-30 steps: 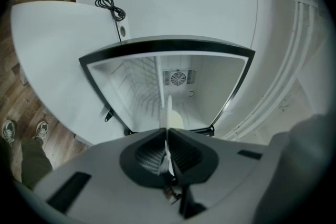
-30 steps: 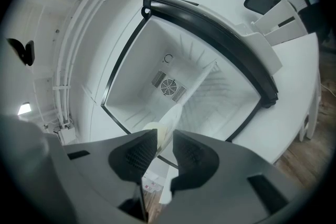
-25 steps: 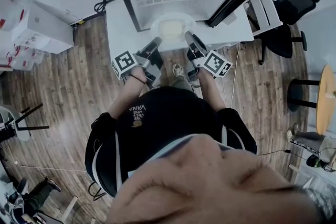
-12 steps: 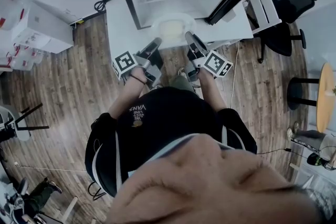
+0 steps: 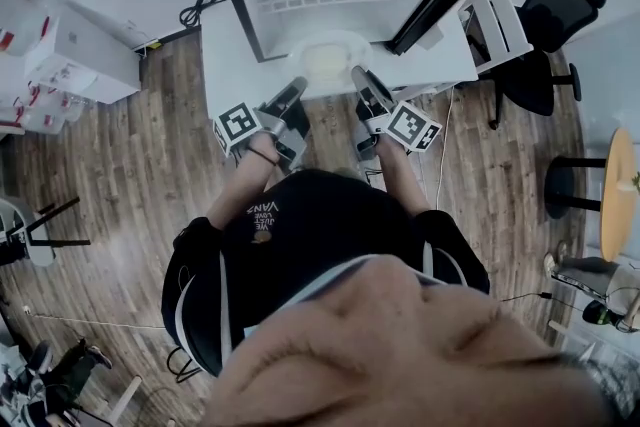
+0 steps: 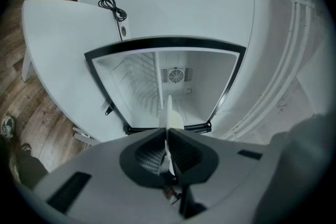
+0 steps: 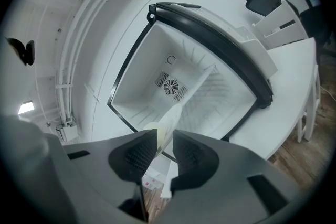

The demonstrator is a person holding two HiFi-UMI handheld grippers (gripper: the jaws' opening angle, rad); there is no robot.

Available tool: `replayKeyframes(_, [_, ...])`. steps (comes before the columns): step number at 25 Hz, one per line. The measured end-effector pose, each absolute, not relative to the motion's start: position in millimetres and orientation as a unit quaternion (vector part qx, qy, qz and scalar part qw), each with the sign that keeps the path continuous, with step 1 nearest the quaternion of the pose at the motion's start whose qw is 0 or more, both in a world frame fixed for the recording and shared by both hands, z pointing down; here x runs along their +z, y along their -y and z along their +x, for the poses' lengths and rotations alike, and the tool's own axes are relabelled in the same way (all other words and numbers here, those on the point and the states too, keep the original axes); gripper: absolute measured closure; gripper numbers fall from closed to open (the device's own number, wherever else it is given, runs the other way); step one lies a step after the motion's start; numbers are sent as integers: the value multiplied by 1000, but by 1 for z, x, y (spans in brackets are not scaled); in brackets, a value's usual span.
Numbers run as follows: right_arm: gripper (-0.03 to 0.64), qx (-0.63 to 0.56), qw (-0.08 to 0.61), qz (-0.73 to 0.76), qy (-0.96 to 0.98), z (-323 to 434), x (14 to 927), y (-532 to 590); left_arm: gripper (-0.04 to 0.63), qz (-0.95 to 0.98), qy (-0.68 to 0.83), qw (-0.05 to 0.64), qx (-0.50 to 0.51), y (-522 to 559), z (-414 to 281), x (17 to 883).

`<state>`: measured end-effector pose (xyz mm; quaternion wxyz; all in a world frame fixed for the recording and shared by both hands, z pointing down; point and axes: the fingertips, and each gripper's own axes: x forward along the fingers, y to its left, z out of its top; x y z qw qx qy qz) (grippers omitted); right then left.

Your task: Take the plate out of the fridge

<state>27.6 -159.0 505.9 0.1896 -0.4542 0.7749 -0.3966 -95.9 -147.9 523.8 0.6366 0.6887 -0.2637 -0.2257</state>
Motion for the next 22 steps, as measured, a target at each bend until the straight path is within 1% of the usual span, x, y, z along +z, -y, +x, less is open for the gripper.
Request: replayKeyframes(22, [518,-403,177,-421,-793,68,497,148,566,681,281,623,-262,127,-52,511])
